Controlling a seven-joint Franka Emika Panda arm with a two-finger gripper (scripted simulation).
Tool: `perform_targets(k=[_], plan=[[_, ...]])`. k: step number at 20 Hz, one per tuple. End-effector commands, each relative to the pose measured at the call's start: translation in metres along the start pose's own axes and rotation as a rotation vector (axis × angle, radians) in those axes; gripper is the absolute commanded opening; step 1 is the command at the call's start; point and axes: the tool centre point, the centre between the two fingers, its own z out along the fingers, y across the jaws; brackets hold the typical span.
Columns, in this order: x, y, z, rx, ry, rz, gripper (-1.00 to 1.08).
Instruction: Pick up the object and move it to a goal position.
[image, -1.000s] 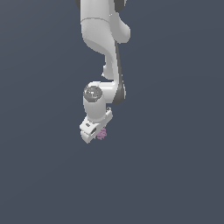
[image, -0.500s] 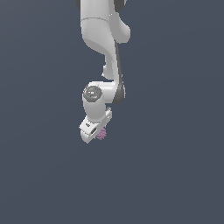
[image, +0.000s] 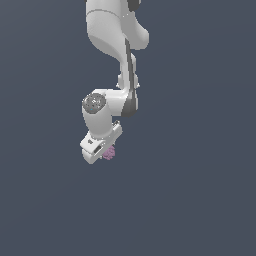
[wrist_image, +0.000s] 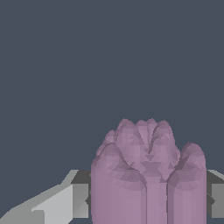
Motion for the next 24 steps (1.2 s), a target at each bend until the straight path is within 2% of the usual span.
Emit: perform_targets(k=[1, 13, 24], plan=[[-0.006, 0.013, -0.014, -0.001, 0.000, 0.000, -1.00], [-0.038, 0.087, -0.088, 0.000, 0.001, 0.000, -1.00], [-0.049, 0.117, -0.117, 0.000, 0.000, 0.000, -1.00]])
